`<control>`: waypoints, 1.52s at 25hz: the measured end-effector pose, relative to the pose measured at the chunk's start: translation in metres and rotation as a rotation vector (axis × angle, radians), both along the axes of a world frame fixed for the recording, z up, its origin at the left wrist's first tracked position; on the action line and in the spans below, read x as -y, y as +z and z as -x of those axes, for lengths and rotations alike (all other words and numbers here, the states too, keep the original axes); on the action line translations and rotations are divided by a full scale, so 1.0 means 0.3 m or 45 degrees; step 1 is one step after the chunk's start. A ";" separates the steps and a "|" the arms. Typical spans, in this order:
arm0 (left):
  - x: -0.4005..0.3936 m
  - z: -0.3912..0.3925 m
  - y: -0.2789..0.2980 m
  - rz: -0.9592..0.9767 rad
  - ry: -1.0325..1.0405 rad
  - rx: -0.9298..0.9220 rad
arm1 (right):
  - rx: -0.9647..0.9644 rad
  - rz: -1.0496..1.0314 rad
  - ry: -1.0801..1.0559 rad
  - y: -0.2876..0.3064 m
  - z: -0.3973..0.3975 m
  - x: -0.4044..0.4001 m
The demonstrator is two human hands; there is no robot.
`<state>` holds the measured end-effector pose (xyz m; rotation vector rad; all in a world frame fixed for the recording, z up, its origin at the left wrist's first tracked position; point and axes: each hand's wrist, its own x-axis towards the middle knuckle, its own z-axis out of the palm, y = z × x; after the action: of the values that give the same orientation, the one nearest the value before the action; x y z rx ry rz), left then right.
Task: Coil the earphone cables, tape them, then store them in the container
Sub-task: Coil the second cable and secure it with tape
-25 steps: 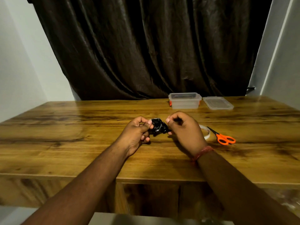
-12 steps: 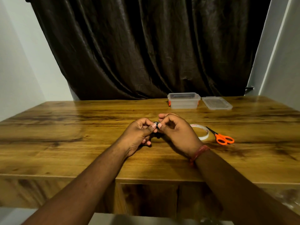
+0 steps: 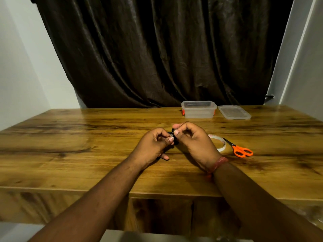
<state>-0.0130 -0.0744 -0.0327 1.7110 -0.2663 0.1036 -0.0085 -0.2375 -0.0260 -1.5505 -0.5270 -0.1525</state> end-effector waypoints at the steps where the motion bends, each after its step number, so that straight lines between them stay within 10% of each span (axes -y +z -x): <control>1: 0.001 0.001 -0.001 -0.006 0.010 0.003 | -0.005 0.007 -0.019 -0.003 -0.003 0.000; 25: -0.003 0.001 0.011 0.118 -0.032 0.035 | -0.080 -0.033 -0.263 -0.011 -0.018 0.007; 29: -0.005 -0.001 0.013 0.134 -0.033 0.010 | 0.265 0.435 -0.663 0.003 -0.005 0.031; 38: -0.004 -0.004 0.005 0.108 -0.037 -0.007 | 0.647 0.952 -0.661 -0.002 0.018 -0.028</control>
<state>-0.0117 -0.0732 -0.0311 1.6226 -0.2790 0.0872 -0.0139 -0.2292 -0.0265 -2.3821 -0.5972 -0.8398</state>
